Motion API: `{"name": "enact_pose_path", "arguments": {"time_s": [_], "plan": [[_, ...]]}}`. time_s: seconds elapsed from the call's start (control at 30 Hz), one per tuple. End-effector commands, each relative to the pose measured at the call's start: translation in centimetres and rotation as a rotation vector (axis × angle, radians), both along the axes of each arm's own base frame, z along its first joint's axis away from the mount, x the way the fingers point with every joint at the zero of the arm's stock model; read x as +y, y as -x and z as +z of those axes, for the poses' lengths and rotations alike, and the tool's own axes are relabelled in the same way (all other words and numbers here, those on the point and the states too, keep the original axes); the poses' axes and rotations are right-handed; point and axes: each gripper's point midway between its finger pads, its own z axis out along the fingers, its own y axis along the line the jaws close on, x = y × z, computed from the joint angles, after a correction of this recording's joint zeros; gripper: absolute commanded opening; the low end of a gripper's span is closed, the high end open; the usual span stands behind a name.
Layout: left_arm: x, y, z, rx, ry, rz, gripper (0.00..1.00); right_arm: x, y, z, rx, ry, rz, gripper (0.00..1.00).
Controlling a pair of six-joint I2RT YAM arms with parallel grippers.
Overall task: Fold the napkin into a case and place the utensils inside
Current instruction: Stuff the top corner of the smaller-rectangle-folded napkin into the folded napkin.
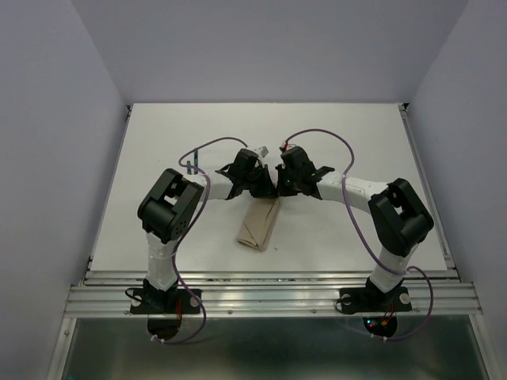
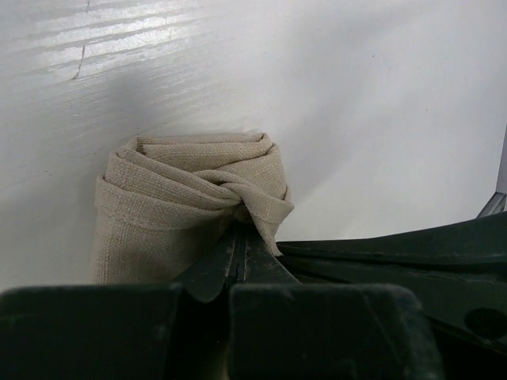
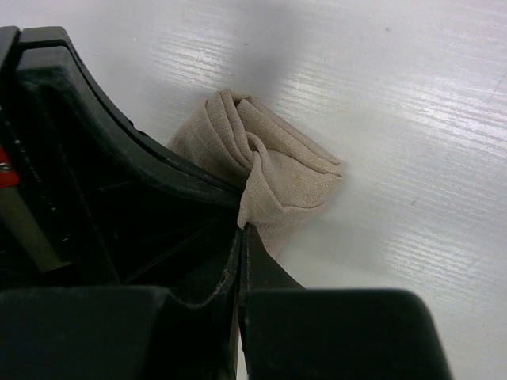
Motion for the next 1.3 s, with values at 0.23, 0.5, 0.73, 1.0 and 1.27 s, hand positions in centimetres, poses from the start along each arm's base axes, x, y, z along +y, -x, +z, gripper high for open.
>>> {"name": "enact_pose_path", "arguments": {"time_s": [0.23, 0.5, 0.73, 1.0, 1.27], "plan": [[-1.8, -0.5, 0.2, -0.009, 0.07, -0.016, 0.0, 1.9, -1.0, 1.6, -0.026, -0.052, 0.046, 0.02], [-1.4, 0.5, 2.2, -0.032, 0.099, -0.03, 0.0, 0.9, -1.0, 1.8, -0.035, -0.039, 0.022, 0.23], [-0.9, 1.2, 3.7, -0.053, 0.098, -0.042, 0.0, -0.2, -2.2, 5.6, -0.128, -0.07, -0.023, 0.38], [-0.2, 1.2, 6.2, -0.101, 0.084, -0.039, 0.0, -4.2, -3.6, 7.1, -0.171, -0.095, -0.176, 0.42], [1.0, 0.7, 3.8, -0.073, 0.0, -0.013, 0.0, -4.2, -3.3, 4.9, -0.109, -0.091, -0.178, 0.09]]}}
